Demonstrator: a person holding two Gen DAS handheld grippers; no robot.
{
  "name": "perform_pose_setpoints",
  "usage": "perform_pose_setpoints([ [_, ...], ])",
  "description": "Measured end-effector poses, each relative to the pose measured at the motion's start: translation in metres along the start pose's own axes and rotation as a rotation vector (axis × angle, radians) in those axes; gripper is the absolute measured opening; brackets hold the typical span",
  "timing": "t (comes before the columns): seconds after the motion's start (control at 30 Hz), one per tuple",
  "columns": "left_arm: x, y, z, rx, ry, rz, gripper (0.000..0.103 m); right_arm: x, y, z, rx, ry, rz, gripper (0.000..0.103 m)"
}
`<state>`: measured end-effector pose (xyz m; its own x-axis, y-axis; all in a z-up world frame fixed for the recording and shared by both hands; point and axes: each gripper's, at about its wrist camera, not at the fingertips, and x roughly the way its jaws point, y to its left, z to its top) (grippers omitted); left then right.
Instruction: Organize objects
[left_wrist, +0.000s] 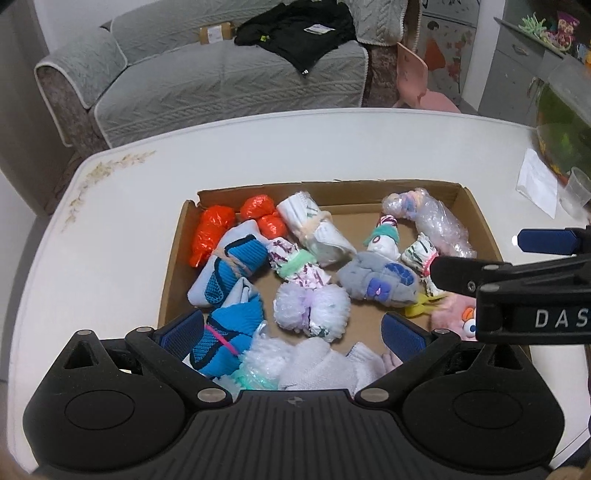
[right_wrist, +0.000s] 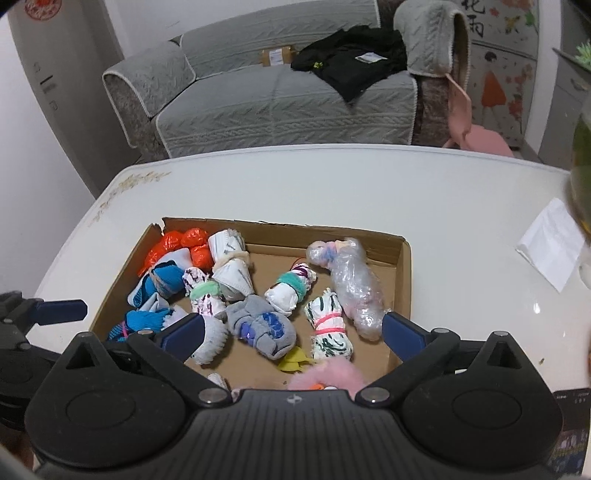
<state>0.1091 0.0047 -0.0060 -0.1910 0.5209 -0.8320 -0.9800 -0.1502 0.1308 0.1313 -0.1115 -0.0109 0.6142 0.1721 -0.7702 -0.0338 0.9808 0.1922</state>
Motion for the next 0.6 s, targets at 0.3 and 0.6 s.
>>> perform_pose_setpoints([
  [0.3, 0.004, 0.010, -0.003, -0.007, -0.029, -0.016, 0.103, 0.006, 0.003, 0.000, -0.013, 0.017, 0.003, 0.102],
  [0.6, 0.006, 0.010, -0.007, 0.026, -0.033, 0.049, 0.103, 0.007, 0.011, -0.002, -0.048, 0.029, 0.017, 0.102],
])
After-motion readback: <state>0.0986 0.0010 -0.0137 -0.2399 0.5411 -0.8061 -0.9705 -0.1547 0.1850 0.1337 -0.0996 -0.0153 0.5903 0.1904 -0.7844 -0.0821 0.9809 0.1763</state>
